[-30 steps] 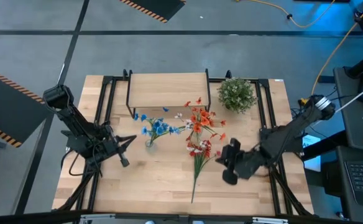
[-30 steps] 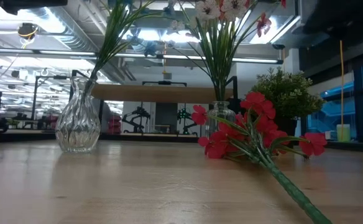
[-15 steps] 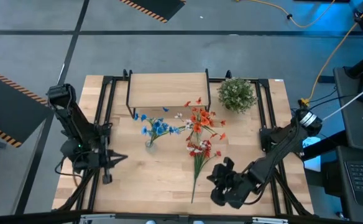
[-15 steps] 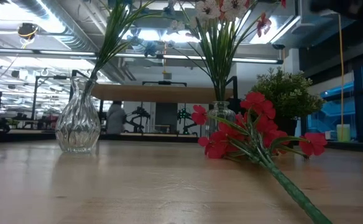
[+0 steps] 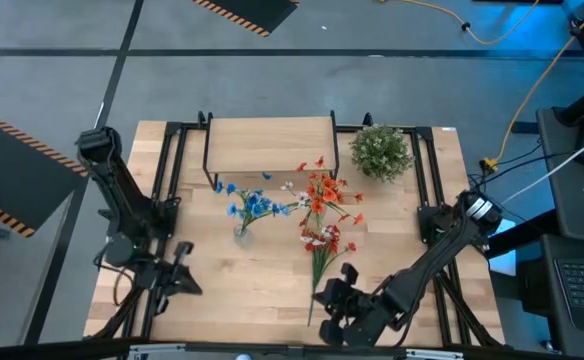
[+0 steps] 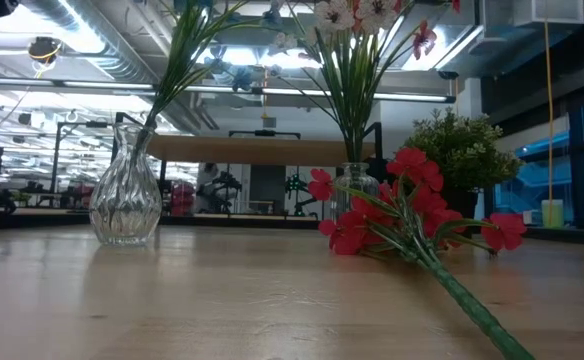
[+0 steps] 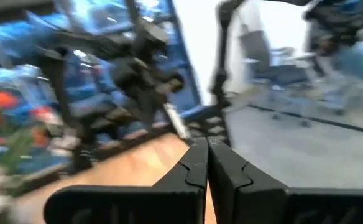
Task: Pick and place flowers into a vace then onto a shelf
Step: Put the orange flowers into the left transparent vase
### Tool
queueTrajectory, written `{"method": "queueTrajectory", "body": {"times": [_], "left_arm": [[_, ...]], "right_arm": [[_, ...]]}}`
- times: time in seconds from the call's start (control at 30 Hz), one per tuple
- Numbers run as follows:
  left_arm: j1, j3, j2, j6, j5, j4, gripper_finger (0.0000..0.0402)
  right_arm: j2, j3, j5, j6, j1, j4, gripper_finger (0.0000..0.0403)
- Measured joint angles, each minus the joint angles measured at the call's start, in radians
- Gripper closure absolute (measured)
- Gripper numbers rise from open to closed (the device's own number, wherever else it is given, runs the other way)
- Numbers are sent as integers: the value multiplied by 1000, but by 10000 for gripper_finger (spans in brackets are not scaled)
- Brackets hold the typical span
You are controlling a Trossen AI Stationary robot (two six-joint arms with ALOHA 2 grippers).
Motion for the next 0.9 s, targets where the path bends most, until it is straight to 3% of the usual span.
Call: {"method": "queueTrajectory", "body": {"times": [0.07,0.2,0.33,0.5,0.73,0.9], "left_arm": [[25,0,-6,-28,39,-9,400],[55,0,-73,54,84,-21,400],[132,0,-206,-83,273,-246,400],[268,0,-332,-176,355,-435,400],[424,0,-471,-193,364,-630,400],[466,0,-546,-179,336,-703,400]], "right_arm": [[10,15,5,0,-2,5,400],[21,17,30,0,-3,19,399],[30,18,33,5,-3,24,399],[30,18,45,0,-11,48,399],[30,18,45,4,-15,55,398],[29,18,40,44,-32,83,400]]}}
